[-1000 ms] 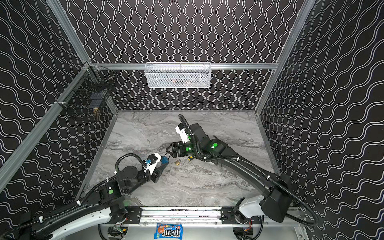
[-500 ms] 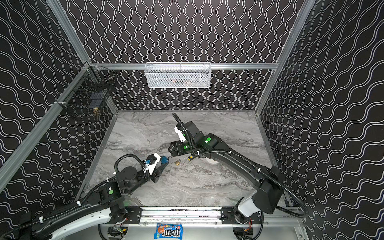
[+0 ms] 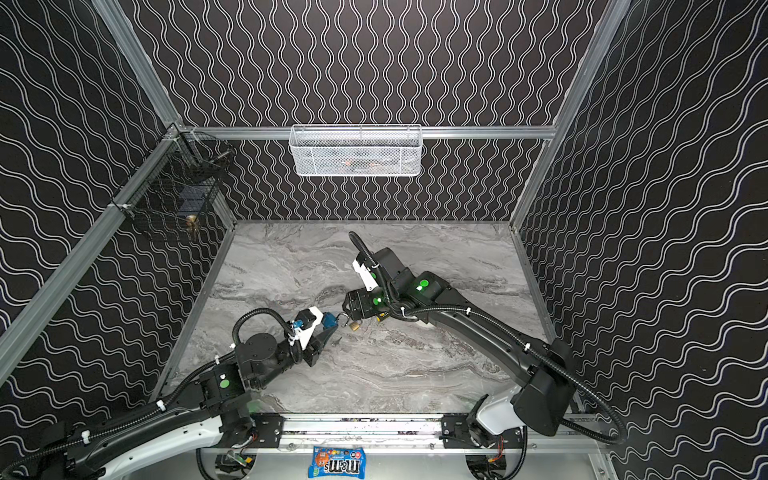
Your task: Unlock with the key
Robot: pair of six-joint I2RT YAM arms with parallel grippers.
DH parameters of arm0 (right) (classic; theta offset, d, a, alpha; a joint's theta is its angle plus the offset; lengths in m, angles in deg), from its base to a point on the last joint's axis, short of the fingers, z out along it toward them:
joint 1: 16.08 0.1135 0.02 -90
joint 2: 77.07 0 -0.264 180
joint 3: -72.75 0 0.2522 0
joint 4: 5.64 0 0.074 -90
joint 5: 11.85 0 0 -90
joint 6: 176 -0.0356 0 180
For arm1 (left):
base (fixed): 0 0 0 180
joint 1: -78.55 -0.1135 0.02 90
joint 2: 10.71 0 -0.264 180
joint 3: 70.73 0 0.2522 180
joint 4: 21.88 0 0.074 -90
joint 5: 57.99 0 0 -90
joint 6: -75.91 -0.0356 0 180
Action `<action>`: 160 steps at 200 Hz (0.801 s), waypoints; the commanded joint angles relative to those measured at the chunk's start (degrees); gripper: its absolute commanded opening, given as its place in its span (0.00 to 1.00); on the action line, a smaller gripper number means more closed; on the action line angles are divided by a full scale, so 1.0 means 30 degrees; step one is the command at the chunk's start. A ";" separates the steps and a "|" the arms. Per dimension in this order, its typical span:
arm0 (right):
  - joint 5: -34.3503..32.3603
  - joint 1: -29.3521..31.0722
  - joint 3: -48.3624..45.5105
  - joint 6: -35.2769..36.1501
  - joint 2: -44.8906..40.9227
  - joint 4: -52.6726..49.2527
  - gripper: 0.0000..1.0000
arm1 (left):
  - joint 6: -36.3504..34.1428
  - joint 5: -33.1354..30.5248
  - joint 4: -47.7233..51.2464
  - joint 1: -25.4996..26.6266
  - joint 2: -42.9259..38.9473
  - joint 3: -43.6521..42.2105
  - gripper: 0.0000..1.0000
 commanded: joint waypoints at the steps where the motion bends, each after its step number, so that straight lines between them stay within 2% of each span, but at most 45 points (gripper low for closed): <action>1: 0.0696 0.0017 -0.0472 -0.0229 -0.0585 0.0868 0.81 | -0.0088 -0.0268 -0.1806 -0.0019 0.0108 0.0111 0.00; 45: 0.0945 -0.0034 -0.1612 -0.0455 -0.1286 0.1545 0.81 | 0.0236 -0.0477 -0.1431 -0.0019 0.0030 0.0168 0.00; 82: 0.0062 -0.0210 -0.2419 -0.0693 -0.1865 0.1845 0.82 | 0.1690 -0.1829 0.1444 -0.0019 -0.0320 0.0801 0.00; 113: -0.0086 -0.0531 -0.3532 -0.1342 -0.2513 0.2719 0.82 | 0.5162 -0.3660 0.5916 -0.0019 -0.0321 0.1611 0.00; 140: -0.0149 -0.0591 -0.4711 -0.1760 -0.2744 0.3747 0.82 | 0.8672 -0.5304 1.0789 -0.0019 0.0937 0.2947 0.00; 160: 0.0401 -0.0588 -0.5473 -0.2058 -0.2716 0.4705 0.82 | 1.0966 -0.5208 1.3871 -0.0019 0.2490 0.3995 0.00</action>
